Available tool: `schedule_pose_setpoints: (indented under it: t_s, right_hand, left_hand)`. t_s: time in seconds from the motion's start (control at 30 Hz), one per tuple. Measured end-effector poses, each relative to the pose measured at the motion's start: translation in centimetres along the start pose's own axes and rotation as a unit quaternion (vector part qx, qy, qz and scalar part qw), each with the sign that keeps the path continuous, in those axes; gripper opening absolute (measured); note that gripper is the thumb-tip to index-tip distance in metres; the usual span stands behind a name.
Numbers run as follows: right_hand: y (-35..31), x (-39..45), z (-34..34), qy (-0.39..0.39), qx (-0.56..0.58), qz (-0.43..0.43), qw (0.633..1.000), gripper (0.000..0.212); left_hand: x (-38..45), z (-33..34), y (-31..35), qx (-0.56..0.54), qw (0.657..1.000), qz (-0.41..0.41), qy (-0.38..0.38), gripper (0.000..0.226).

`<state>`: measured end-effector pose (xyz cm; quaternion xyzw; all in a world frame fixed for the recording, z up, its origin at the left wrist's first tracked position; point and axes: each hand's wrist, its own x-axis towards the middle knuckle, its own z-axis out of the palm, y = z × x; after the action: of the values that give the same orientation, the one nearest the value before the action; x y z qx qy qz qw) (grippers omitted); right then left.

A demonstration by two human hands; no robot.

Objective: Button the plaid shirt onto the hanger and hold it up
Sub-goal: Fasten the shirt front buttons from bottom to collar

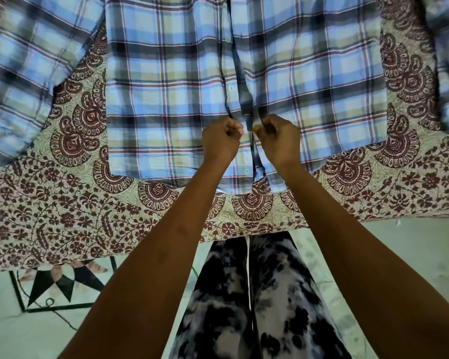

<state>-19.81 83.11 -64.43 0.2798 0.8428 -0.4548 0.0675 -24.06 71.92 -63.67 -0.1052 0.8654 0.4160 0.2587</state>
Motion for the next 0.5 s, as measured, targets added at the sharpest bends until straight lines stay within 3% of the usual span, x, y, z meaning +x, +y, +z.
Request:
schedule_pose_setpoints:
  t_s: [0.07,0.17,0.23,0.37,0.5]
  right_hand:
    - [0.19,0.33,0.28,-0.014,0.06,0.054,0.997,0.007]
    - [0.45,0.42,0.17,-0.035,0.16,0.147,0.975,0.03]
    - [0.6,0.31,0.04,-0.049,0.22,0.188,0.956,0.03]
    - [0.64,-0.14,0.15,-0.064,0.241,0.187,0.95,0.009]
    - [0.44,-0.18,0.15,-0.052,0.271,0.205,0.939,0.014]
  left_hand:
    - [0.06,0.28,0.25,0.005,1.0,0.008,0.003,0.01]
    - [0.2,0.66,0.43,0.008,1.0,0.004,0.01,0.011]
    - [0.16,0.78,0.38,0.019,0.999,0.015,0.024,0.01]
    - [-0.18,0.89,0.45,0.05,0.996,0.068,0.034,0.011]
    - [-0.38,1.0,0.78,0.003,0.997,0.077,0.02,0.012]
